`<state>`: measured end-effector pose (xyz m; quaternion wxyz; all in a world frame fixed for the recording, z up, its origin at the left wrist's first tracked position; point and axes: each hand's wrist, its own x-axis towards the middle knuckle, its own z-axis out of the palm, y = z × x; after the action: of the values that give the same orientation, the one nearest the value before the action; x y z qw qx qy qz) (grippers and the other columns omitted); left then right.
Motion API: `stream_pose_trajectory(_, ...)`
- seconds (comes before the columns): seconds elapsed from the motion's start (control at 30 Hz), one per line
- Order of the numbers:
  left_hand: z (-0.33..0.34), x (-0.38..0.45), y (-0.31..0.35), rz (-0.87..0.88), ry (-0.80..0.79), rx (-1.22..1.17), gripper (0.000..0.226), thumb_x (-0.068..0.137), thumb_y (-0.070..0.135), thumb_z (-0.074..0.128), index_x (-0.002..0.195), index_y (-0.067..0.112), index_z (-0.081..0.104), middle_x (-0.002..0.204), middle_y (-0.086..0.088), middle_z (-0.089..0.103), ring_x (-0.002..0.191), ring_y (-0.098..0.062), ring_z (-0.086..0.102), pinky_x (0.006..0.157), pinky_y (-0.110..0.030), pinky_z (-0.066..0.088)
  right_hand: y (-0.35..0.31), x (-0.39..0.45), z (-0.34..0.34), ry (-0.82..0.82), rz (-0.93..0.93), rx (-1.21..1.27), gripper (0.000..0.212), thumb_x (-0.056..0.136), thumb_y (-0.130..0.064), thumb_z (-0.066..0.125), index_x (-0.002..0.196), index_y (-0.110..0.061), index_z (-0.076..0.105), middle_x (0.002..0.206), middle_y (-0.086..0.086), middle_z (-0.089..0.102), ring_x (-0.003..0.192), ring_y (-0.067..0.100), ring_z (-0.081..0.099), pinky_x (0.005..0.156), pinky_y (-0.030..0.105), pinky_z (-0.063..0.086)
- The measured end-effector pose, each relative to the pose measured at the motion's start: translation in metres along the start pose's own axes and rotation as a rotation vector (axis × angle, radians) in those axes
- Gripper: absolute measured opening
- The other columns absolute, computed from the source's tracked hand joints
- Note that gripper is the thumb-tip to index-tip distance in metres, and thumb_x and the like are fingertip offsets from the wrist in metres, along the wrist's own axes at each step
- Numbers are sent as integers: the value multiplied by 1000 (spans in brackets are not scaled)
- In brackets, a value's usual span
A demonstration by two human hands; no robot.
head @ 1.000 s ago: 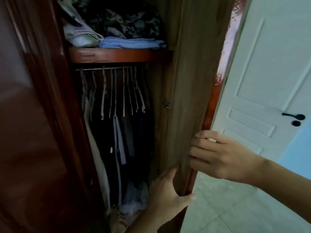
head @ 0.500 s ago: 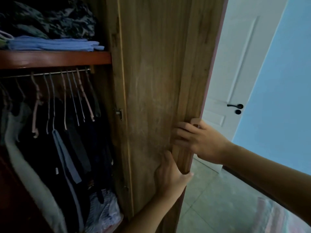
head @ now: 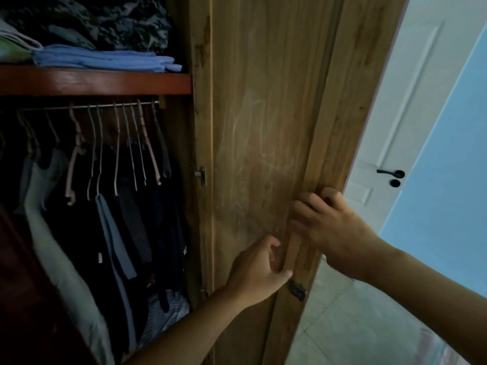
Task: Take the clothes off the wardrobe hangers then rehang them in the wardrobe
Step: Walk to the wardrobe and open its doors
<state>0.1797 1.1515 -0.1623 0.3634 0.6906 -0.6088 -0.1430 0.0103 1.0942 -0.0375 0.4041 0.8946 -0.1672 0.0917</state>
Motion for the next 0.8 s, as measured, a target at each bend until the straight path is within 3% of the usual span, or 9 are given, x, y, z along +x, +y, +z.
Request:
stream_pose_trajectory(0.07,-27,2,-11,59,-40,41,51,72,63,64,116,52,43,94,25,53,86,4,56,72,-23,52,-10,6,-8,-9,47,94,50,72,-5,37,109,-19,68,111,7,59,109,31,50,96,46,33)
stream_pose_trajectory(0.17,-71,3,-28,155,-75,110,43,75,58,64,115,44,54,95,22,56,89,2,56,76,-27,53,-31,28,-14,-54,159,363,31,71,-21,67,101,-27,61,93,-9,51,95,21,54,82,37,25)
stream_pose_trajectory(0.23,-101,2,-40,200,-105,202,43,77,55,65,117,41,58,101,25,54,92,5,52,76,-20,47,-49,52,-12,-84,180,553,34,74,-32,67,104,-37,52,95,-17,39,99,11,48,81,33,21)
stream_pose_trajectory(0.3,-135,0,-53,226,-152,330,43,77,55,62,118,41,59,103,25,53,92,8,44,75,-14,39,-69,77,-6,-114,195,757,40,78,-38,66,113,-44,48,107,-23,43,109,3,43,88,32,28)
stream_pose_trajectory(0.4,-197,-5,-68,243,-208,622,42,79,56,57,116,36,61,98,15,57,90,-6,47,82,-28,42,-103,115,0,-153,266,1098,46,79,-31,74,118,-37,50,110,-20,52,107,2,53,90,27,47)
stream_pose_trajectory(0.5,-264,-13,-79,182,-245,864,46,81,56,59,119,30,59,96,8,59,94,-13,51,83,-32,41,-145,152,-5,-92,292,1334,40,77,-14,75,109,-23,53,101,-13,53,96,7,55,78,16,48)
stream_pose_trajectory(0.6,-324,-25,-87,126,-288,1164,52,80,59,58,121,27,58,99,5,60,96,-15,50,85,-32,38,-185,197,-23,-55,213,1480,37,78,-14,76,103,-20,49,101,-8,52,94,8,53,73,15,44)
stream_pose_trajectory(0.7,-372,-40,-93,48,-291,1490,65,76,69,53,124,24,56,106,1,61,104,-20,52,88,-36,36,-218,249,-47,-106,126,1645,44,80,-22,78,109,-21,45,109,-7,50,99,8,51,74,19,42)
stream_pose_trajectory(0.8,-406,-53,-98,-67,-342,1672,79,72,79,52,126,21,56,117,-3,61,111,-22,50,94,-37,34,-246,296,-69,-142,111,1789,59,78,-25,82,122,-24,41,117,-7,47,106,8,47,72,14,39)
